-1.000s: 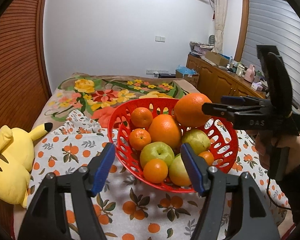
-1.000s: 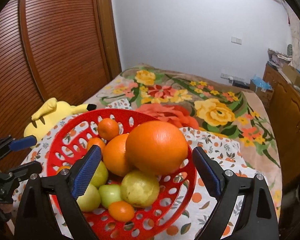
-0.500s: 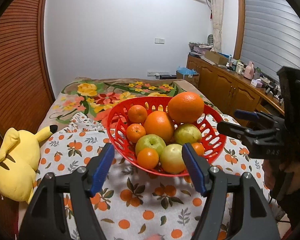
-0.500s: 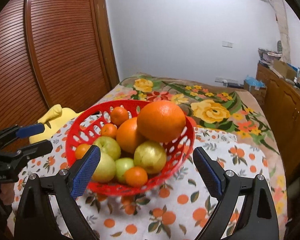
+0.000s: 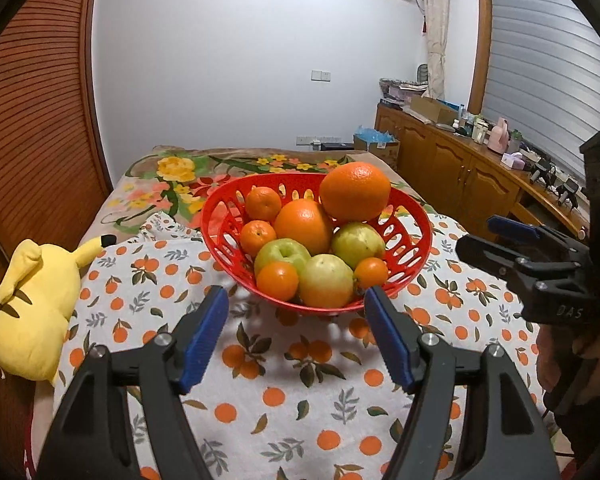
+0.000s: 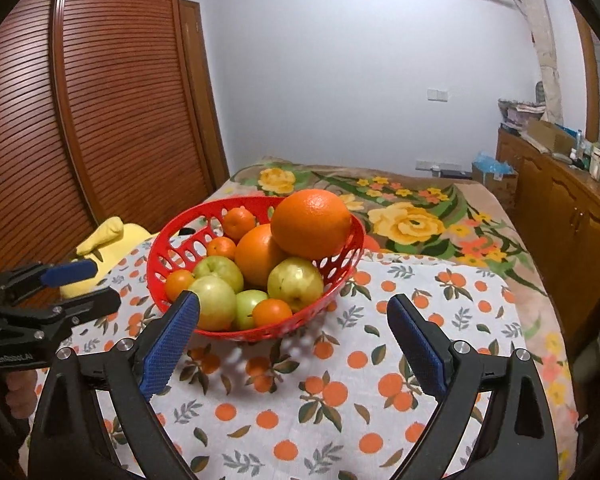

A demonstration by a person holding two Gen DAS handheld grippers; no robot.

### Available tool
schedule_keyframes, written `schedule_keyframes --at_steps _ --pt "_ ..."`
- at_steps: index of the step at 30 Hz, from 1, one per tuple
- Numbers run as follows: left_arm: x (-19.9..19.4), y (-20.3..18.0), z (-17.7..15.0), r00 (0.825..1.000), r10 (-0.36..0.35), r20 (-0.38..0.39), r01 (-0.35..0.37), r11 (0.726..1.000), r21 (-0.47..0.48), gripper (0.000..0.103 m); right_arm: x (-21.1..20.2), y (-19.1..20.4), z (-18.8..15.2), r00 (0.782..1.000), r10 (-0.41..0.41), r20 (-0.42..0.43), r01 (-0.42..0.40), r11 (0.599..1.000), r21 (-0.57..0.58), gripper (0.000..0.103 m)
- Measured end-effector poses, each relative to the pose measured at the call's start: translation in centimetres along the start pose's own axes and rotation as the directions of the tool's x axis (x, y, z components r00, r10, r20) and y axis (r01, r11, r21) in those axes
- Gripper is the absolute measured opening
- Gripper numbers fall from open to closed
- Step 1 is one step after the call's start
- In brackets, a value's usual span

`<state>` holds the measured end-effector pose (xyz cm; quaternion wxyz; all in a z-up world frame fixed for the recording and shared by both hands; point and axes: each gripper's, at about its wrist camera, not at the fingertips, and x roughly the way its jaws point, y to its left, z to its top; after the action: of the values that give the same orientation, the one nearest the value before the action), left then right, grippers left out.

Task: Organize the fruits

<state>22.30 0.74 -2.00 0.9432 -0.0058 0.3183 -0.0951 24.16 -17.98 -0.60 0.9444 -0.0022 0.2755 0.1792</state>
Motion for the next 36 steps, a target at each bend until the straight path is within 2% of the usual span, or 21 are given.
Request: schedule_keyframes --at_steps 3,12,36 --pt "-0.7 -0.4 -0.3 1.000 0.024 0.014 -0.024 1.000 -0.005 0.077 -0.9 0.1 -0.1 1.000 -0.005 0.015 0.005 1.000 0.003 0.097" --pt "-2.6 -1.2 -0.8 0.999 0.031 0.044 -0.031 0.999 -0.006 0.084 -3.3 0.3 -0.6 0.998 -0.025 0.062 0.024 1.000 0.019 0.103" --pt "-9.5 -3.0 -1.9 0.993 0.030 0.114 -0.028 0.999 -0.017 0.086 -9.2 1.4 -2.3 0.988 -0.074 0.136 0.069 0.997 0.038 0.103"
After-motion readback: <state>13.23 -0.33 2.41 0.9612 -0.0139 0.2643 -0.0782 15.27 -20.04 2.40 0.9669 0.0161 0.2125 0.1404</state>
